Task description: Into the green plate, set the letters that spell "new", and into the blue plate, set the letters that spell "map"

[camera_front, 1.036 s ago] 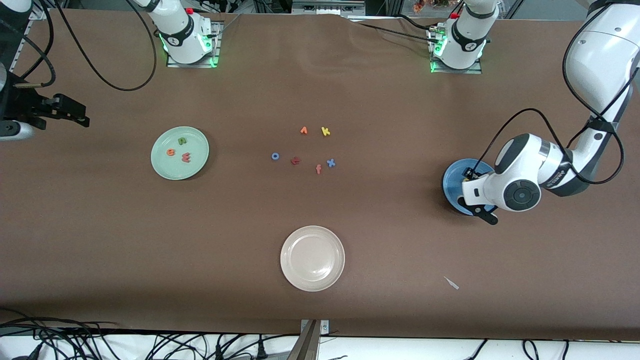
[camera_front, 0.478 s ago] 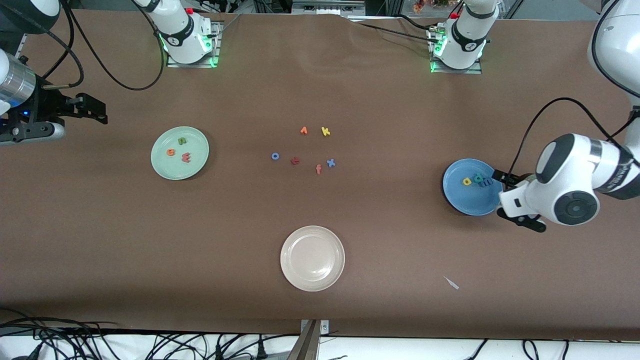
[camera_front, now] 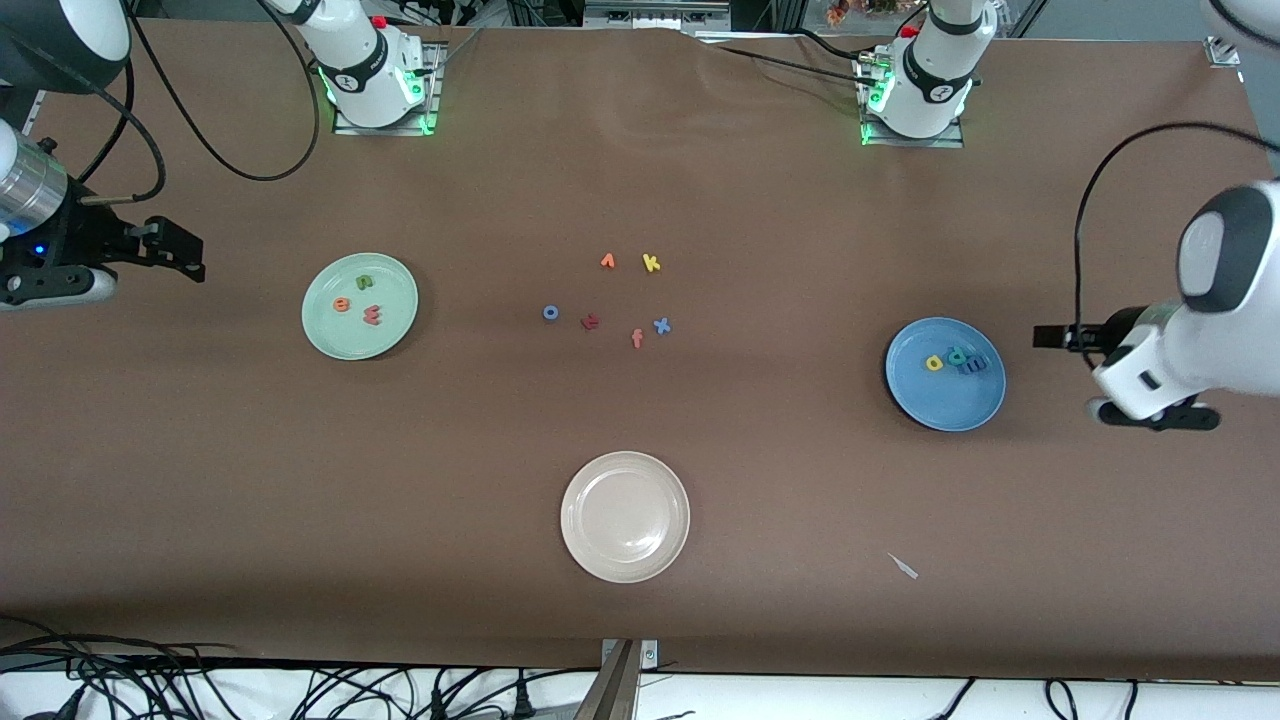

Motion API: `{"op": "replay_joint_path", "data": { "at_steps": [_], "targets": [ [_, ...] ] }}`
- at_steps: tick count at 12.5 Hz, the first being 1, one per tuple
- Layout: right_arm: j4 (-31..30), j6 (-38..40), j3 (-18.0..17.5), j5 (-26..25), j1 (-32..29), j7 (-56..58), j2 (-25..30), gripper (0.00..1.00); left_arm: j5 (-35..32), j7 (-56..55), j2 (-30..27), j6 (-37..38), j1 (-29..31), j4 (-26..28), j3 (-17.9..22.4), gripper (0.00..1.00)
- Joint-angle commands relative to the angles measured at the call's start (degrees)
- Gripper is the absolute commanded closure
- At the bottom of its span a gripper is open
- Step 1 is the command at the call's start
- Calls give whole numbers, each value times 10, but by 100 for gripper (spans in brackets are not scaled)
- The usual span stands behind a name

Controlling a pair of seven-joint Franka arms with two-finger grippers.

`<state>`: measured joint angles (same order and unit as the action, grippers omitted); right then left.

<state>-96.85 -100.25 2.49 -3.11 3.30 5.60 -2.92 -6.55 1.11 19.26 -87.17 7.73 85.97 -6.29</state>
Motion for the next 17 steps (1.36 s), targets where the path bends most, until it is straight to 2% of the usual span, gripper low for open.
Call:
{"op": "replay_joint_path", "data": {
  "at_steps": [1, 3, 5, 7, 14, 17],
  "targets": [
    [3, -36, 0, 8, -1, -11, -12, 0, 39, -10, -94, -17, -32, 42, 45, 0],
    [27, -20, -2, 8, 0, -10, 1, 0, 85, -8, -155, -17, -35, 41, 54, 0],
    [36, 0, 1, 9, 0, -11, 1, 0, 75, -5, -174, 6, -46, 40, 55, 0],
    [38, 21, 9, 9, -1, -10, 2, 0, 73, -3, -168, 30, -44, 33, 48, 0],
    [43, 69, 9, 16, -22, -10, 12, 0, 73, -1, -169, 26, -40, 33, 47, 0],
    [38, 93, 23, 41, -28, -9, 24, 0, 73, -1, -170, 26, -40, 33, 47, 0]
  ]
}}
